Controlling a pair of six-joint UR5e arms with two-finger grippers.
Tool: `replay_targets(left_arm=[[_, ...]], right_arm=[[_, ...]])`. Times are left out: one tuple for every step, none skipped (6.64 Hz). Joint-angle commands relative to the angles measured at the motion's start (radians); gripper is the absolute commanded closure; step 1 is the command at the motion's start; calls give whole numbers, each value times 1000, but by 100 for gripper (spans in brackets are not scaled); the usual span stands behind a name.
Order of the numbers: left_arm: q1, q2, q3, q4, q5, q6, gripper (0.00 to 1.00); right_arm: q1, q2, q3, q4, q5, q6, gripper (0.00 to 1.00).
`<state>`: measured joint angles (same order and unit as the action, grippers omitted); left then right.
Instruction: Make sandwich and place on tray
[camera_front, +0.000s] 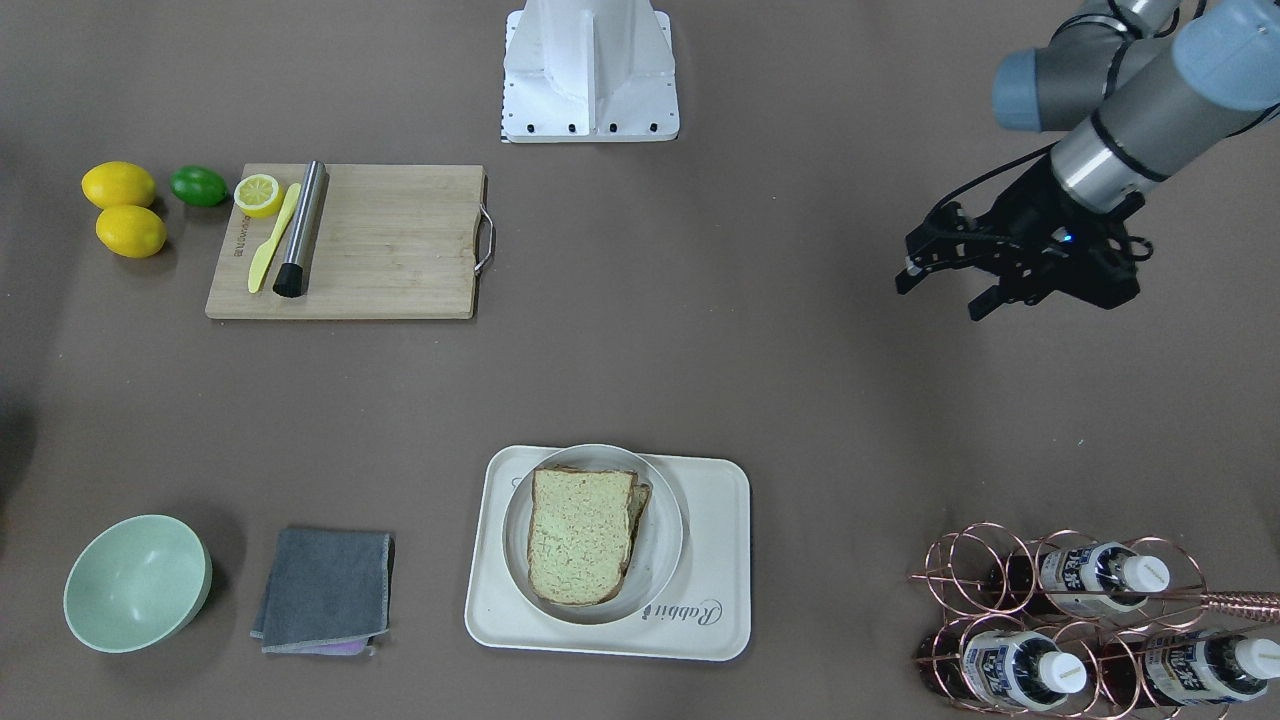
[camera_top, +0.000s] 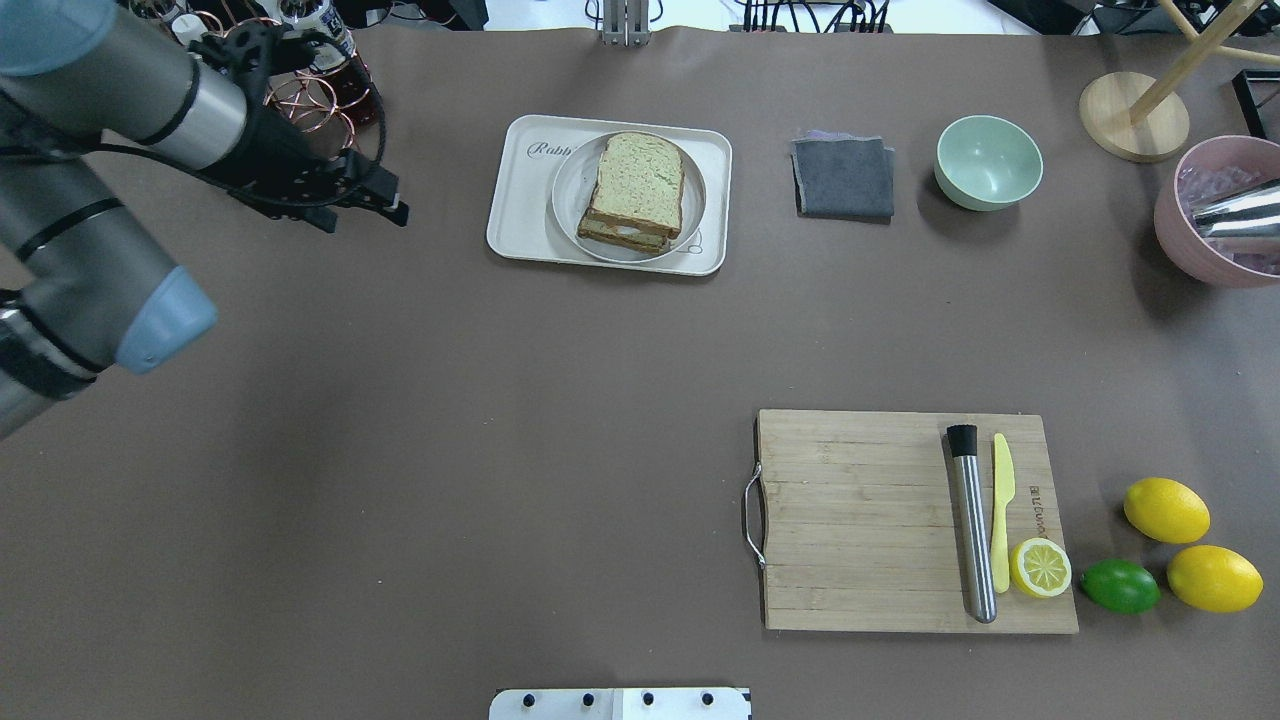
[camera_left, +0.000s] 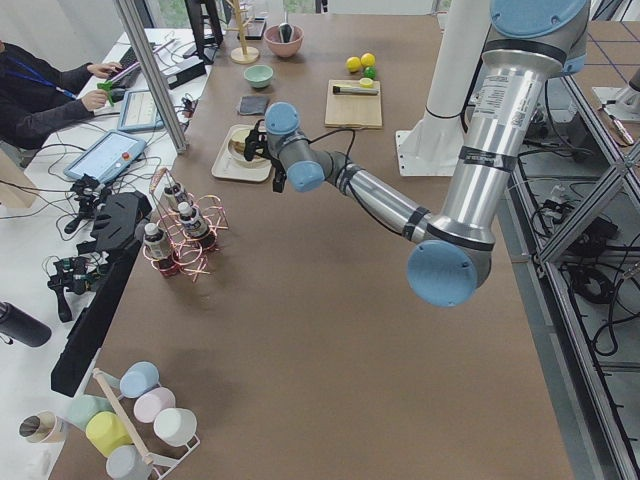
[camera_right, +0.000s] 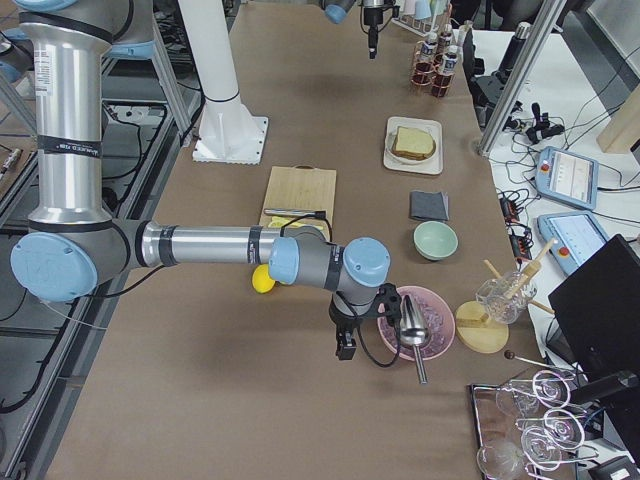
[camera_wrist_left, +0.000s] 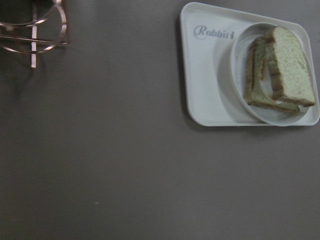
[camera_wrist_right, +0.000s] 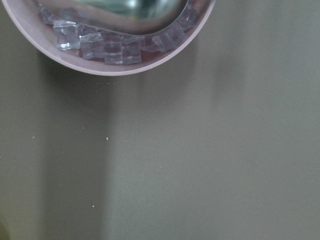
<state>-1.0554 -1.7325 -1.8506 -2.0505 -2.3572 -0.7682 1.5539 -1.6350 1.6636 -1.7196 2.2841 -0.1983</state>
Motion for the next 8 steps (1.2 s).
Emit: replay_targets(left_arm=[[-178, 149, 11, 79, -5, 447, 1], [-304, 146, 39, 242, -1, 724, 1], [-415, 131, 53, 423, 6, 983, 1], [-472, 133, 60, 476, 68, 1124, 1], [-480, 192, 114, 522, 82, 1145, 1], [-479, 197, 192, 539, 90, 1146, 1], [-480, 212, 221, 520, 90, 1146, 1], [-483, 226, 237, 517, 79, 1144, 1]], right_arm=[[0, -2, -1, 0, -2, 0, 0], [0, -2, 1, 0, -3, 3, 0], [0, -3, -1, 0, -6, 3, 0], [0, -8, -1, 0, -6, 0, 0], [0, -8, -1, -2, -6, 0, 0], [0, -11, -1, 0, -5, -1, 0], [0, -9, -2, -2, -6, -1, 0], [0, -14, -2, 0, -5, -3, 0]])
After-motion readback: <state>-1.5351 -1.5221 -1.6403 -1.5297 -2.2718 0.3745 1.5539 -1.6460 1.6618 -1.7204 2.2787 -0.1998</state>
